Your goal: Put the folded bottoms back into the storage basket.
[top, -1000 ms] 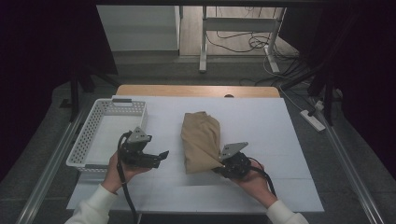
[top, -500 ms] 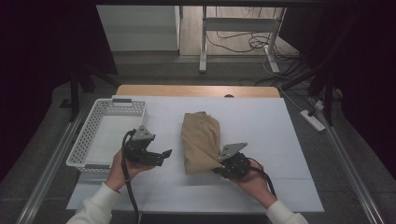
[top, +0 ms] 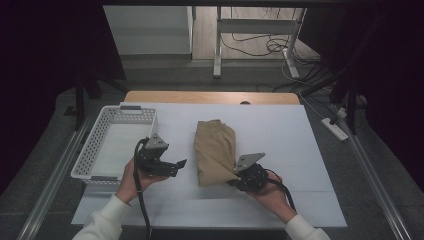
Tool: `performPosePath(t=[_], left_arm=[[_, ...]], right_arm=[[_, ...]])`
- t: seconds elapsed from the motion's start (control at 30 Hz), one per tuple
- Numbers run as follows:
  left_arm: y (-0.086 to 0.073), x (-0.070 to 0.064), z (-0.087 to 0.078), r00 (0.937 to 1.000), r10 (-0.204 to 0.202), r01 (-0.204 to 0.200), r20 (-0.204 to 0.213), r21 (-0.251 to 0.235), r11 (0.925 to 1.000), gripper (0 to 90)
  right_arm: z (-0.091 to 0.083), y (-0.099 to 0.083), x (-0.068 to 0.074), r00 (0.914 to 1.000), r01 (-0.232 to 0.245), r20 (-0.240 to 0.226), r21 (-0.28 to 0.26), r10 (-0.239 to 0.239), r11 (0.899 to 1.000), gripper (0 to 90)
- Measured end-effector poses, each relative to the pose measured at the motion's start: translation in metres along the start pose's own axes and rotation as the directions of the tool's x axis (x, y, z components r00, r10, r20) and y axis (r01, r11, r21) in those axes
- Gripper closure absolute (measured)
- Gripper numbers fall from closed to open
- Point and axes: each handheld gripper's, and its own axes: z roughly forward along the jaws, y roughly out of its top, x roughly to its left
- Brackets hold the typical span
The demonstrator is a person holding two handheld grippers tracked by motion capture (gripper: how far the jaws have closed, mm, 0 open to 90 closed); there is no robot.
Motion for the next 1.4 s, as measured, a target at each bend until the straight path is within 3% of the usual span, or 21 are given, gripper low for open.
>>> performPosePath(t=[1.4], left_arm=[[0.010, 0.002, 0.019, 0.9997, -0.017, 0.016, 0.020, 0.021, 0.9997, 13.5]], right_arm=[[0.002, 0.001, 0.003, 0.9999, 0.017, 0.004, 0.003, -0.017, 1.000, 78.7]])
